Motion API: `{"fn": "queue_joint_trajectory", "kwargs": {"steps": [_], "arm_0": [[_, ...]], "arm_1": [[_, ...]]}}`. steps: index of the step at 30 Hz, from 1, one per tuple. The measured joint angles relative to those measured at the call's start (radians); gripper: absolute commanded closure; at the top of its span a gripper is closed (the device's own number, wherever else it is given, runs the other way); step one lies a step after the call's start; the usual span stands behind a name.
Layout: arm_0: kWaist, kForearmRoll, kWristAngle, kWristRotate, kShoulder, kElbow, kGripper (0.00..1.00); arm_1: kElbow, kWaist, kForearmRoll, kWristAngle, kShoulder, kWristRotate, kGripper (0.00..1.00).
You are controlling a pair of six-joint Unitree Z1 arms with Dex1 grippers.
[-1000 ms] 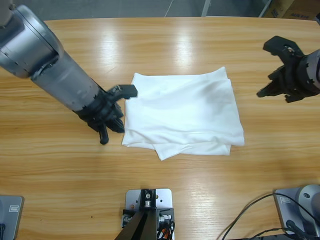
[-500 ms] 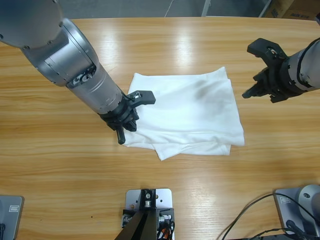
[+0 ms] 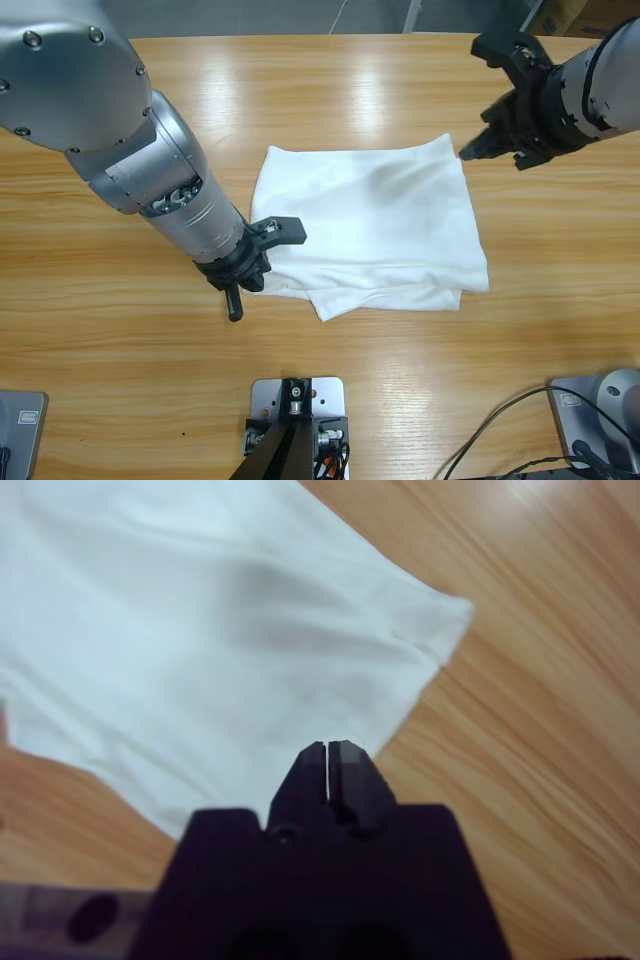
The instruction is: Fold clothes
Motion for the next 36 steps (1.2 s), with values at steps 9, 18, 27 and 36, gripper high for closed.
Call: {"fn": "queue_joint_trajectory", "kwargs": {"steps": [9,18,27,36], "arm_0": [[0.0,-0.005,0.008,-0.026,0.0,0.011,1.0],[0.0,-0.005,0.009,-0.03,0.0,0.011,1.0],[0.0,-0.005,0.009,-0.033,-0.001,0.016,1.0],[0.0,-0.007,0.009,-0.035,-0.019,0.045,1.0]], "arm_1": [[0.002,0.027,-0.09,0.083,0.131,-0.011,1.0],[-0.036,-0.028,-0.156,0.116,0.278,-0.07,1.0],[-0.046,-0.067,-0.158,0.119,0.353,-0.087,1.0],[-0.084,-0.138,-0.209,0.121,0.456,-0.127,1.0]]}}
